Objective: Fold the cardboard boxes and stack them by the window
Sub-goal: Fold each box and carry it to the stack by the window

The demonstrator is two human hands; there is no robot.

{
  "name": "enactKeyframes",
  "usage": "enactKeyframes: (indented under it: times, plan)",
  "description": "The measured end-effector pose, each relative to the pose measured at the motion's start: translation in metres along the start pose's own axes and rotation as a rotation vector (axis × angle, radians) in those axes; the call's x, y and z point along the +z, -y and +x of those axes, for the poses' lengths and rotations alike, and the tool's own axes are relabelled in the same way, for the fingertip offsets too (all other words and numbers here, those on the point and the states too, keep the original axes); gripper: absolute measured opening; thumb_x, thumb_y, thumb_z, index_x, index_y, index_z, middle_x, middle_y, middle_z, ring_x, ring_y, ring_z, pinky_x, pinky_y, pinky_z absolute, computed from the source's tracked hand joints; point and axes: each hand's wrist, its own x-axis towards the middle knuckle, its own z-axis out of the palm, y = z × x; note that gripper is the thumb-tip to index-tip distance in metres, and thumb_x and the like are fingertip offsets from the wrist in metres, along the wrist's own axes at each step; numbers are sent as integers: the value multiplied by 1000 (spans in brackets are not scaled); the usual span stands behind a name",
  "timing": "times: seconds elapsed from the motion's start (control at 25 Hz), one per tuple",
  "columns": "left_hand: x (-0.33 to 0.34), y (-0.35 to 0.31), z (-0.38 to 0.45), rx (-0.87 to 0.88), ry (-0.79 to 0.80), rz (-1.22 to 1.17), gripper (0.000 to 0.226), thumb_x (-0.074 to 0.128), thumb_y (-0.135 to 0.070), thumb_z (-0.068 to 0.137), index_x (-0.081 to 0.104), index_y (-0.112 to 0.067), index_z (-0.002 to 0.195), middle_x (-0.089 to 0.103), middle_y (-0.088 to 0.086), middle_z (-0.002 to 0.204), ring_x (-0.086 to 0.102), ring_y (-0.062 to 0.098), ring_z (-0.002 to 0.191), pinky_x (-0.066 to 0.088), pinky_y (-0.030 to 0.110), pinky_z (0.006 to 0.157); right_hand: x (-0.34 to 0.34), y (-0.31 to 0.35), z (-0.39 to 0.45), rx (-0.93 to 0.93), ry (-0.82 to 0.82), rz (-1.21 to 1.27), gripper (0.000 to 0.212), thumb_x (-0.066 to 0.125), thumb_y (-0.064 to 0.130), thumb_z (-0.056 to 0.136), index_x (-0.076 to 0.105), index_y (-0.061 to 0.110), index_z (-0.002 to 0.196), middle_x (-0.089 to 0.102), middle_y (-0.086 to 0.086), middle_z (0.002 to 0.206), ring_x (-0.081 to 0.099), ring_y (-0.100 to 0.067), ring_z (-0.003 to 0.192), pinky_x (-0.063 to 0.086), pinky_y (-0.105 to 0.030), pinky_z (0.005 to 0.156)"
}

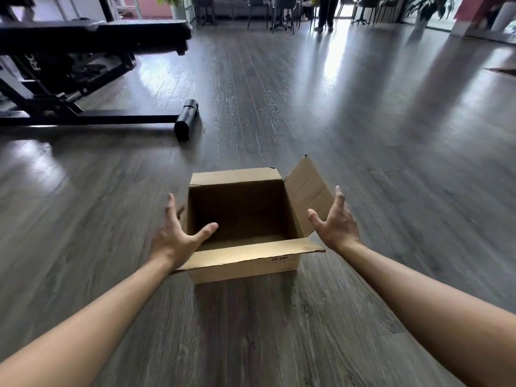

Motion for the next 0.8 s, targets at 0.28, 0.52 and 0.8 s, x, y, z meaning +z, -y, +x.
enactKeyframes:
  times: [0.28, 0.52, 0.8]
  plan:
    - [44, 18, -18, 77, 521, 606, 115, 24, -96, 71, -2, -28, 160, -15, 3, 167, -16, 20, 153, -9, 39, 123, 6, 10, -4, -95, 27, -26, 84, 62, 45, 93, 14, 13, 154, 38, -20, 154, 50, -39, 131, 45, -46, 98]
    - [43, 21, -17, 73, 526, 618, 121, 14, -100, 63, -6, -30, 160, -19, 1, 166, -21, 19, 151, -14, 38, 122, 15, 30, -12, -252, 39, 35, 85, 66, 41, 92, 15, 12, 154, 48, -20, 147, 56, -40, 124, 48, -48, 97]
    - [43, 18, -18, 65, 530, 640, 112, 22, -96, 73, -4, -29, 160, -17, 2, 166, -20, 19, 152, -13, 39, 123, 49, 47, -37, -495, 446, -381, 94, 41, 80, 83, 24, 23, 156, 33, -6, 159, 31, -25, 145, 18, -44, 121]
